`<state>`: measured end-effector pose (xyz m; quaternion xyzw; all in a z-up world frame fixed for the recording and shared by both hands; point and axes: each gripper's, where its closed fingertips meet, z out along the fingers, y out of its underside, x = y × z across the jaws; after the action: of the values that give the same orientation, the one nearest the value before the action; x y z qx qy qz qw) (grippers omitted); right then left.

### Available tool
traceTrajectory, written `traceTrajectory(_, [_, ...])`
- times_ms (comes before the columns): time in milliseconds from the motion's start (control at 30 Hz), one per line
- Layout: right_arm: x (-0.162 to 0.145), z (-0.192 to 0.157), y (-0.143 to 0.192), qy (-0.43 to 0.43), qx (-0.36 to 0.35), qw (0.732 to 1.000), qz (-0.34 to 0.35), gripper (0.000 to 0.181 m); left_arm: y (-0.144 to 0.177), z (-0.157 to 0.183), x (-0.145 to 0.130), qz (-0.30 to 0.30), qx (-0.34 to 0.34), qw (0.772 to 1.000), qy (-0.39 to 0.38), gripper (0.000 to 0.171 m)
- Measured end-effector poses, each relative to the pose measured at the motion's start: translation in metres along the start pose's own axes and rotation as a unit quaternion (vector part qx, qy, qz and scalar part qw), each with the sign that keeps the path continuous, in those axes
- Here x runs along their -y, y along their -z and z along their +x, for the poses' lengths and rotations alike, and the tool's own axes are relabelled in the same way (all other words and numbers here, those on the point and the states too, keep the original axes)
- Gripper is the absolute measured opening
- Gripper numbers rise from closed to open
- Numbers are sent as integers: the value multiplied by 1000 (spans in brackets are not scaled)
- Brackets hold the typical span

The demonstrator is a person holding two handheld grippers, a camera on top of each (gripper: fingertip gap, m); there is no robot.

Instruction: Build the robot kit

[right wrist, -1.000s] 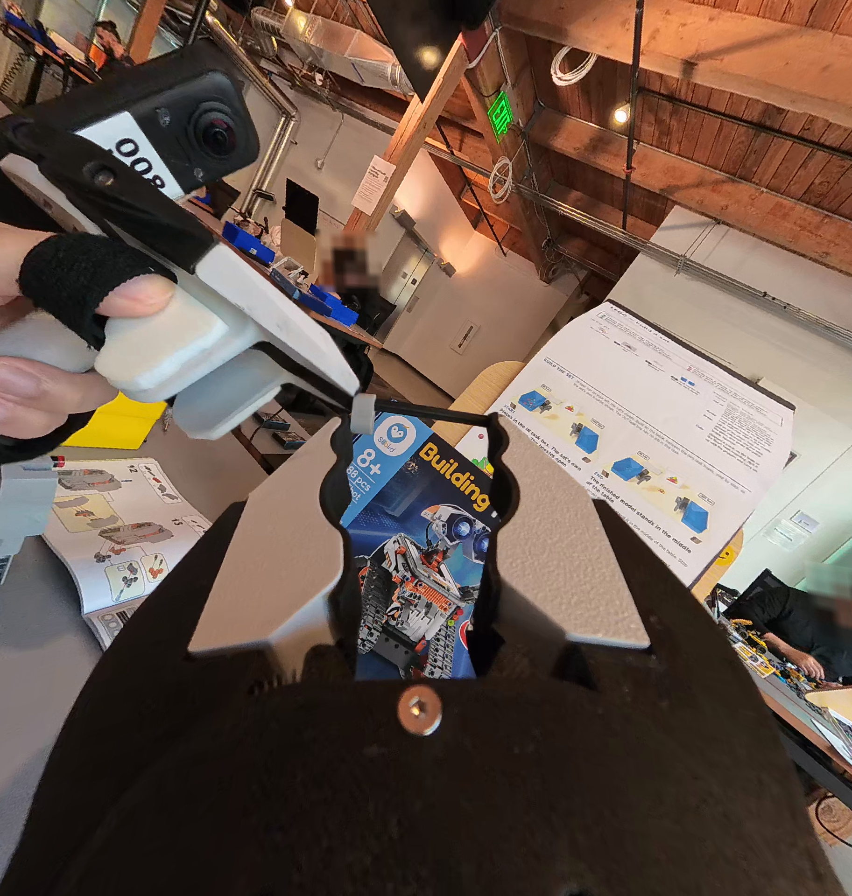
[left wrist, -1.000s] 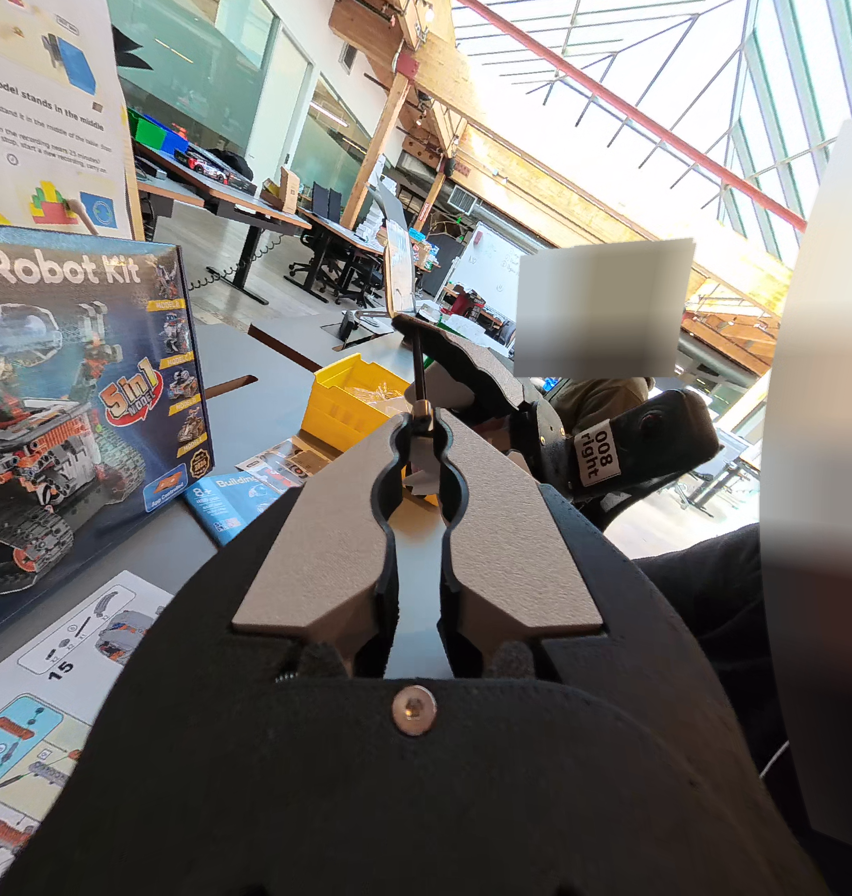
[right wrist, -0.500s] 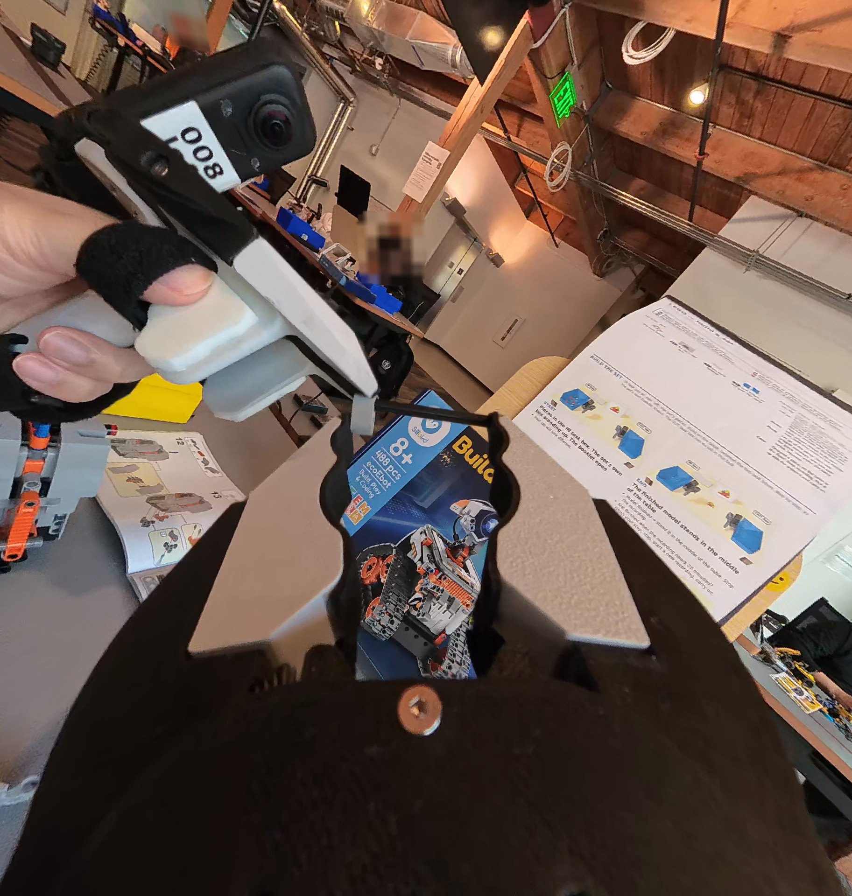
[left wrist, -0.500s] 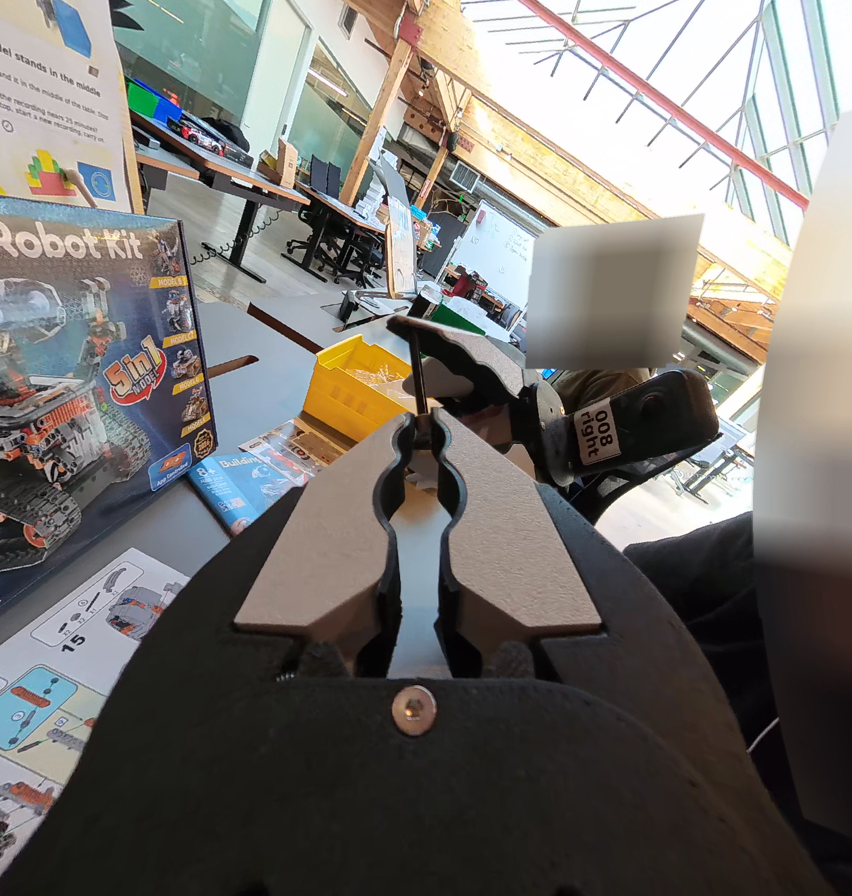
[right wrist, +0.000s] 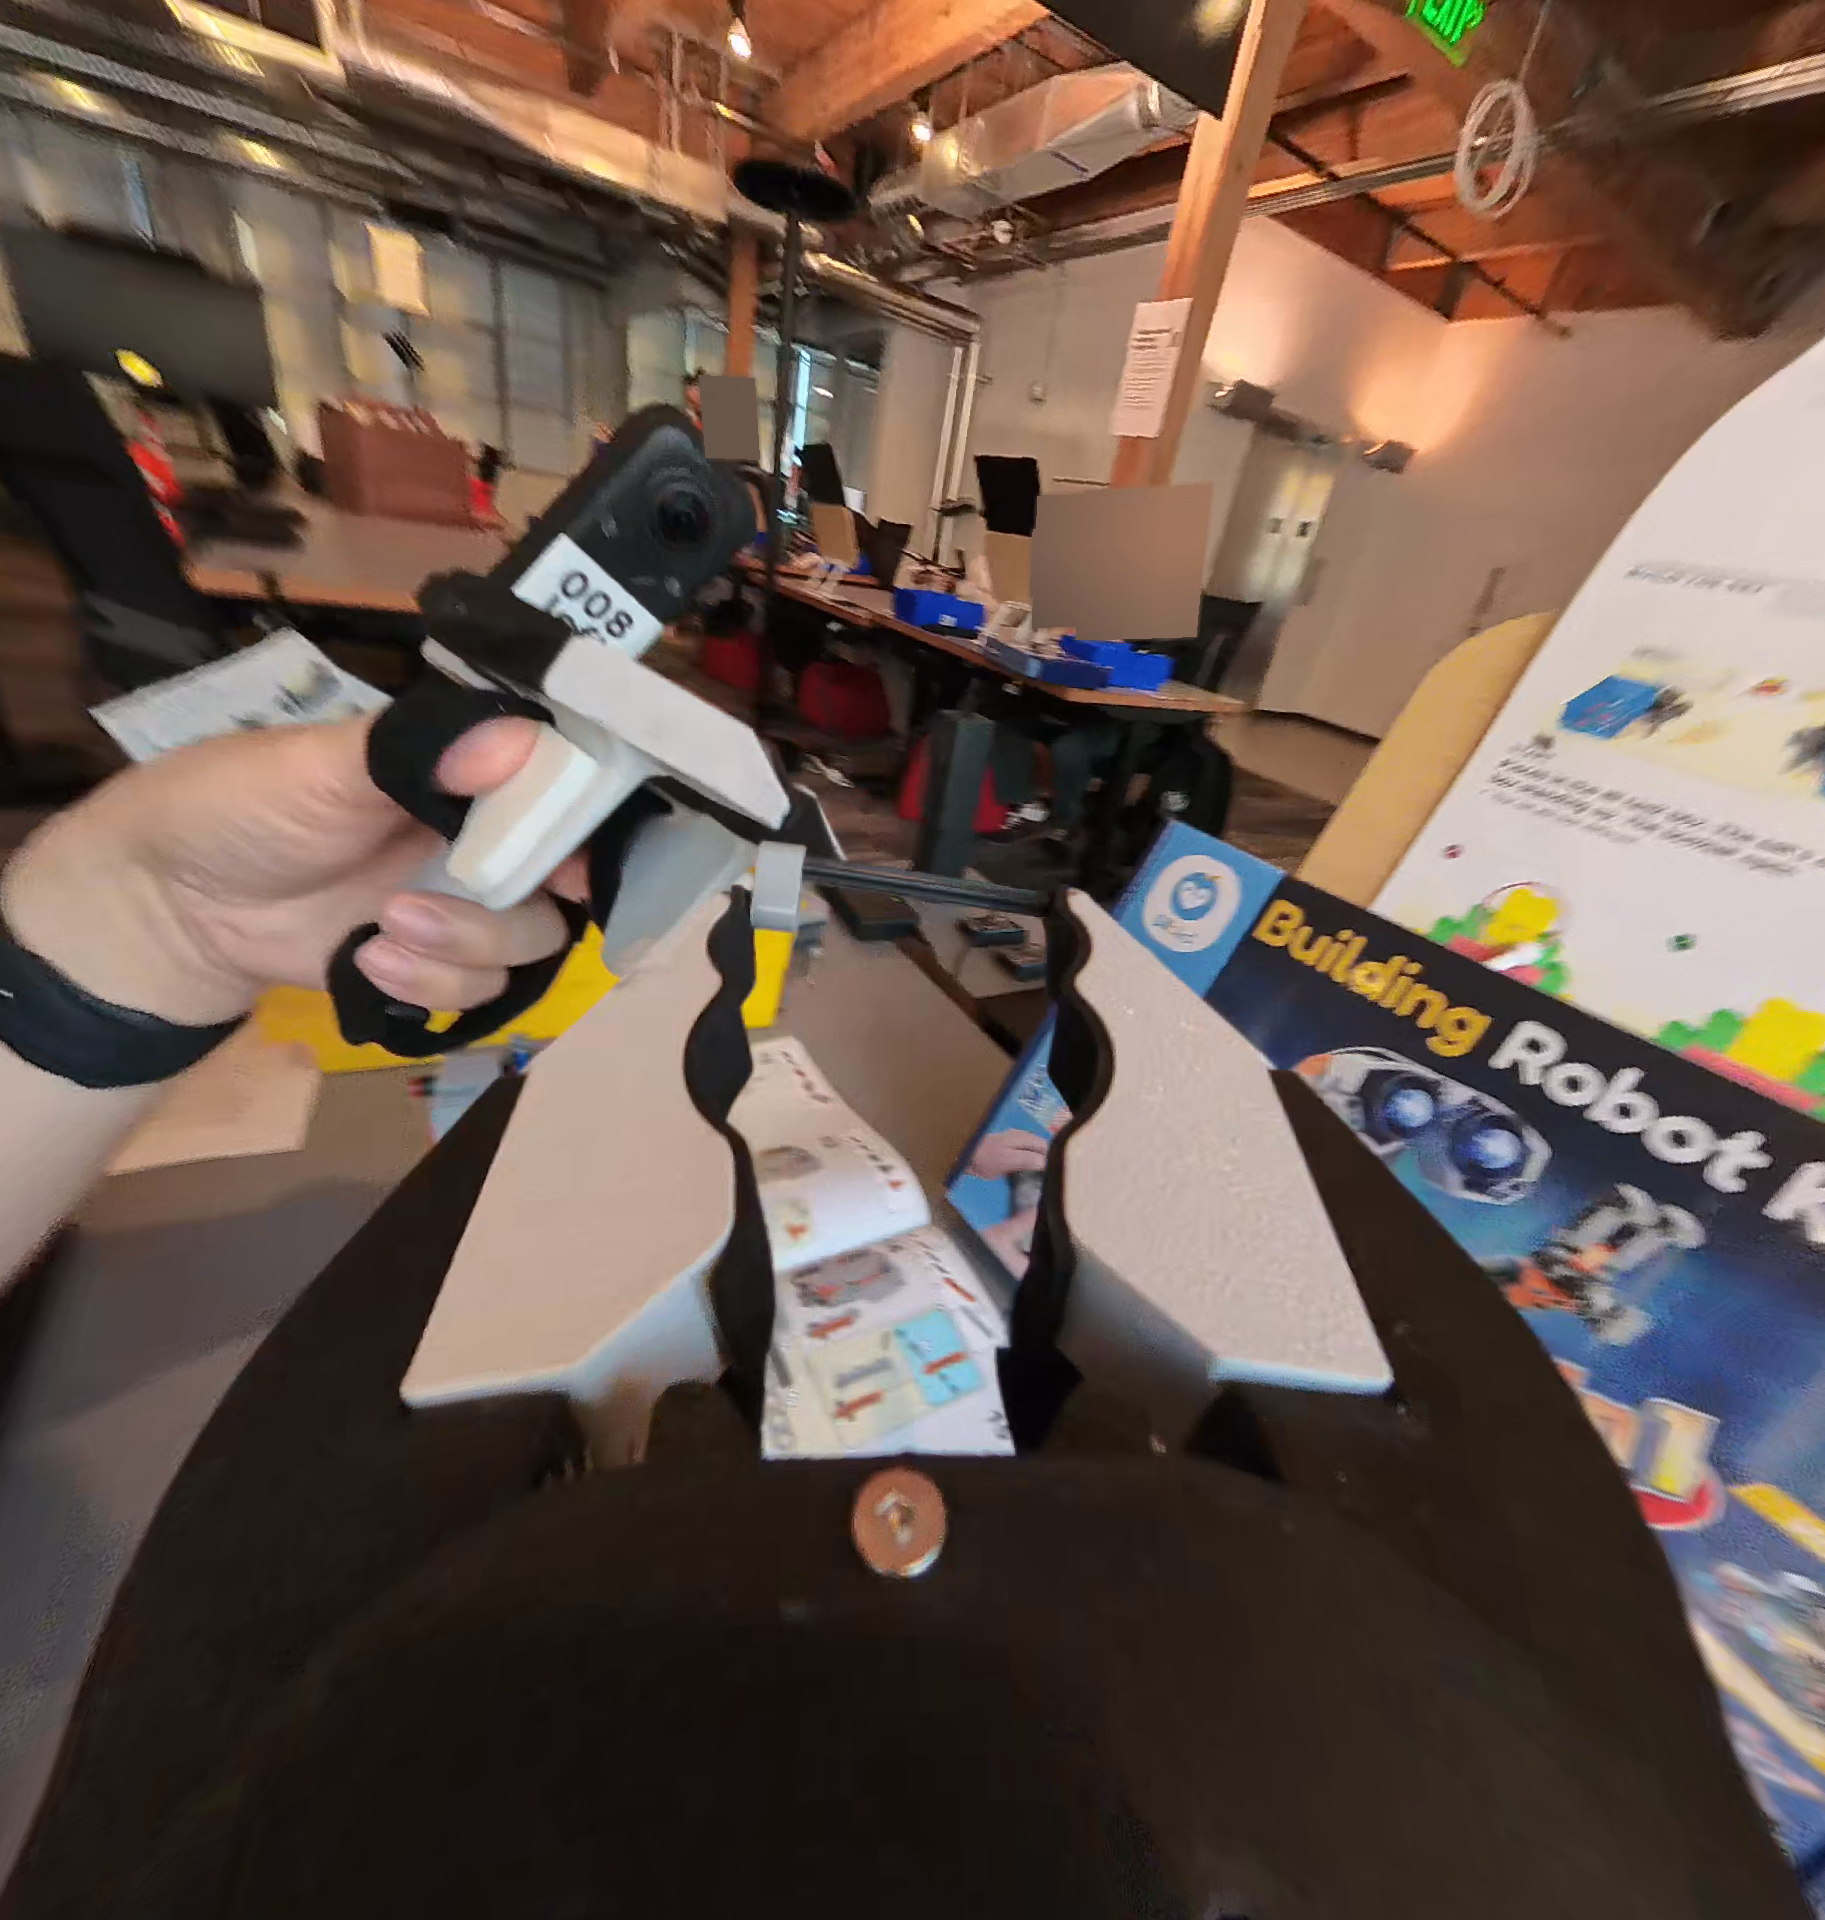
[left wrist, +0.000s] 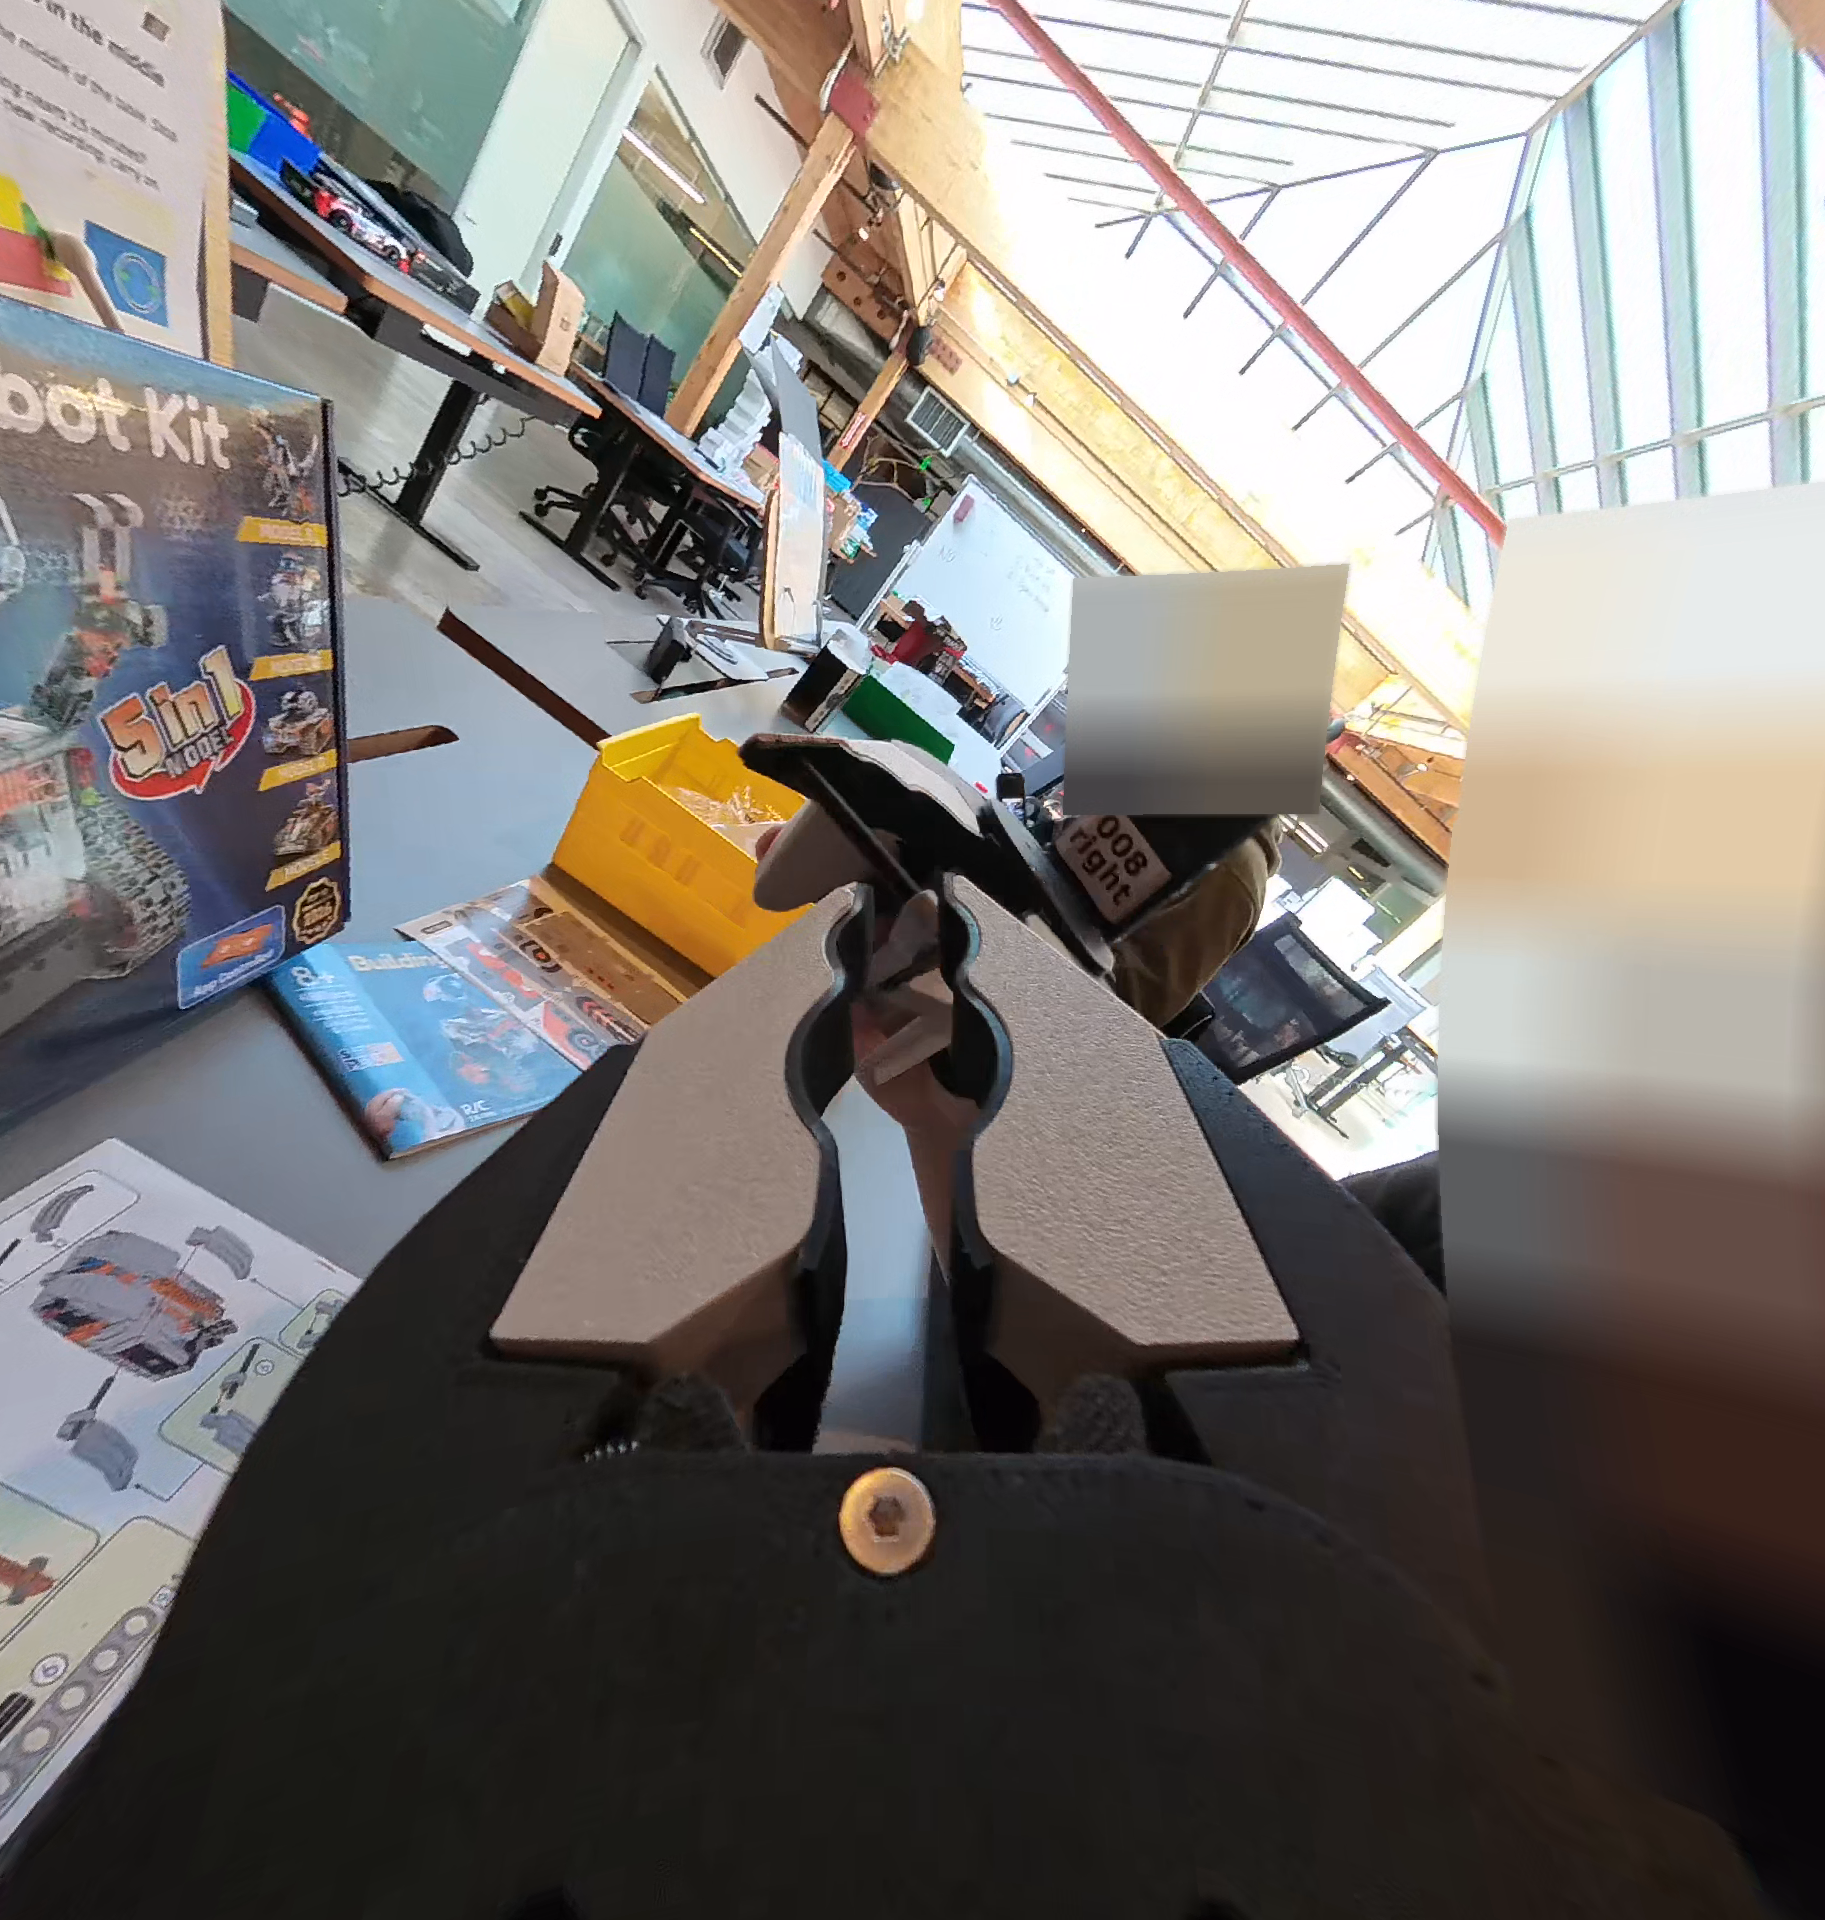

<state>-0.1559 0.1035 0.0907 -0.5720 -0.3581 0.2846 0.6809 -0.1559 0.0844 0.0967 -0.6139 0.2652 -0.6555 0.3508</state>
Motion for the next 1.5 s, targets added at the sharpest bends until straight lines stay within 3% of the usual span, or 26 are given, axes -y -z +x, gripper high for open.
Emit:
traceTrajectory(167, [1, 1, 2, -27, 19, 999, 4, 55, -2, 2, -3, -10, -8, 1000, 22, 16])
traceTrajectory(267, [-6, 3, 1, 25, 1, 999, -22, 55, -4, 7, -6, -18, -22, 999, 28, 13])
traceTrajectory(433, [-13, 5, 1, 143, -37, 987, -59, 55, -5, -4, -15, -51, 31, 998, -9, 9])
traceTrajectory(600, [-14, 3, 0, 185, -43, 979, -66, 55, -5, -14, -20, -67, 65, 995, -28, 14])
traceTrajectory(733, [-19, 5, -1, 213, -53, 972, -81, 55, -5, -18, -21, -74, 73, 994, -41, 6])
traceTrajectory(1000, [-9, 8, -2, 172, -84, 980, -59, 53, -5, -22, -14, -53, 85, 994, -53, 5])
traceTrajectory(1500, [-13, 4, -1, 261, -89, 959, -70, 52, -7, -26, -24, -79, 92, 991, -50, 5])
